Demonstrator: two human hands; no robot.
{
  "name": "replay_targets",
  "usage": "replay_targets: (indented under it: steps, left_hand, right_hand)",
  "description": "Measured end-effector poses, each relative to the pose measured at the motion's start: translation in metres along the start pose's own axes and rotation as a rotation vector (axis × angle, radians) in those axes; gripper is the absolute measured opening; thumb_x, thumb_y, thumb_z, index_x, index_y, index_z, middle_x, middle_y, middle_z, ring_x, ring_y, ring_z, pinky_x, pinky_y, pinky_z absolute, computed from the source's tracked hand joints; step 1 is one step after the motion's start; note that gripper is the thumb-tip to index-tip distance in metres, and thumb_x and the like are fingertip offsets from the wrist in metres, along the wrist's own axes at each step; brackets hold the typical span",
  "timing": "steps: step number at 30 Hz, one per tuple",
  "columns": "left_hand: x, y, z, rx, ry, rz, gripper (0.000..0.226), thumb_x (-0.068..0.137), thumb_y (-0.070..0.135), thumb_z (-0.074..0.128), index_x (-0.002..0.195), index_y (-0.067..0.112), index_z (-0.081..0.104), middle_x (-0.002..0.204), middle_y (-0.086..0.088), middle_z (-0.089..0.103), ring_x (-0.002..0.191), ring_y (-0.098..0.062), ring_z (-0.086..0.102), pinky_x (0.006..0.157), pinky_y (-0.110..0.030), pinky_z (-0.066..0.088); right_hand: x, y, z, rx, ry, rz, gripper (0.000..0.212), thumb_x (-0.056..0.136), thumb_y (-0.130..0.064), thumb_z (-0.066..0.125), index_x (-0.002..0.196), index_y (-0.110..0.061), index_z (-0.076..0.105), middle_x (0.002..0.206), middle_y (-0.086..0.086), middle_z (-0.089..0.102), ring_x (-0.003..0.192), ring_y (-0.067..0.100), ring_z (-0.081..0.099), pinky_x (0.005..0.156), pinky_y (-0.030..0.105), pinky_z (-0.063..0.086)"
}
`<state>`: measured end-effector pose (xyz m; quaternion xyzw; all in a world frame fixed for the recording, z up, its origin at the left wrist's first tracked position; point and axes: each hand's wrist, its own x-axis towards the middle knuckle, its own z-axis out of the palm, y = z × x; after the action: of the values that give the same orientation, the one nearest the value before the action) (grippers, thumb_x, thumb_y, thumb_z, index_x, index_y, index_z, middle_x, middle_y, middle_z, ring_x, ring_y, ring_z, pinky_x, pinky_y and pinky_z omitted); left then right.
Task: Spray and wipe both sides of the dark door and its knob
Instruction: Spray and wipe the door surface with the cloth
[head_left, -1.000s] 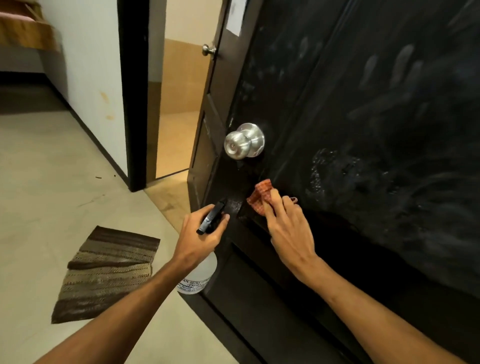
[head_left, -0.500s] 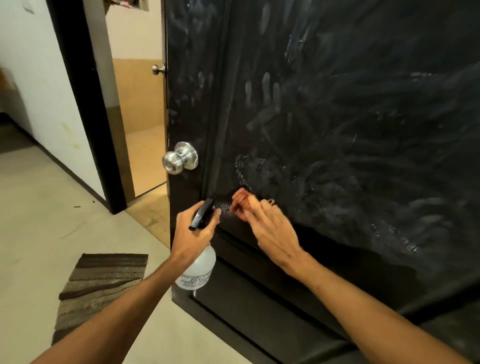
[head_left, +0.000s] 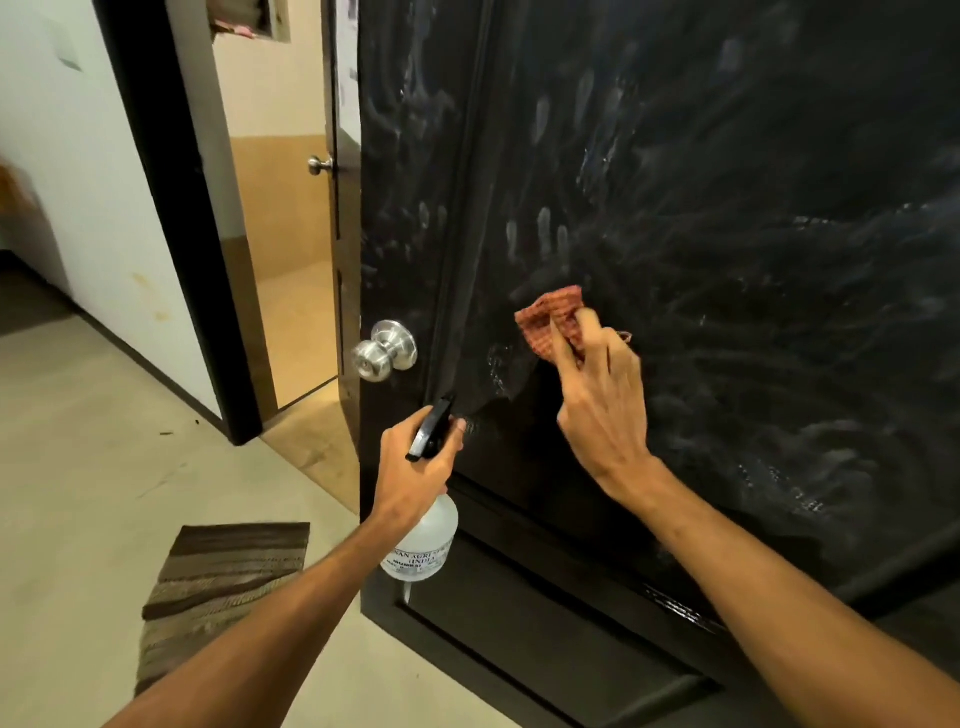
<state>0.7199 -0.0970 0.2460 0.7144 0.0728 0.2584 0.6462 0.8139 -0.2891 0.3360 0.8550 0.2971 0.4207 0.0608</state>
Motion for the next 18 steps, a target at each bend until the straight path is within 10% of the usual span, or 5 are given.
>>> replay_targets:
  steps: [6, 13, 18]
  left_hand:
    - [0.020, 0.003, -0.030, 0.027, -0.018, 0.016, 0.009, 0.099, 0.022, 0.072, 0.091, 0.017, 0.071, 0.077, -0.014, 0.070, 0.049, -0.015, 0.060, 0.041, -0.028, 0.050]
    - [0.044, 0.001, -0.066, 0.009, -0.082, 0.025, 0.006, 0.099, 0.018, 0.072, 0.093, 0.015, 0.071, 0.077, -0.011, 0.072, 0.049, -0.009, 0.060, 0.042, -0.026, 0.051]
    - [0.045, 0.018, -0.057, -0.015, -0.105, 0.008, 0.020, 0.095, 0.014, 0.075, 0.085, 0.028, 0.066, 0.074, 0.008, 0.073, 0.047, -0.015, 0.058, 0.041, -0.034, 0.050]
  right_hand:
    - [-0.032, -0.057, 0.052, -0.150, -0.477, -0.558, 0.052, 0.097, -0.016, 0.044, 0.147, -0.009, 0.052, 0.159, 0.018, 0.031, 0.128, 0.032, 0.044, 0.107, 0.042, 0.044]
    - [0.068, -0.057, 0.023, -0.099, -0.041, -0.196, 0.059, 0.084, 0.002, 0.044, 0.142, -0.004, 0.049, 0.152, 0.018, 0.042, 0.117, 0.034, 0.048, 0.094, 0.043, 0.041]
    - [0.000, -0.066, 0.048, -0.137, -0.274, -0.502, 0.051, 0.090, -0.014, 0.063, 0.141, -0.011, 0.060, 0.153, 0.019, 0.036, 0.121, 0.034, 0.046, 0.097, 0.042, 0.049]
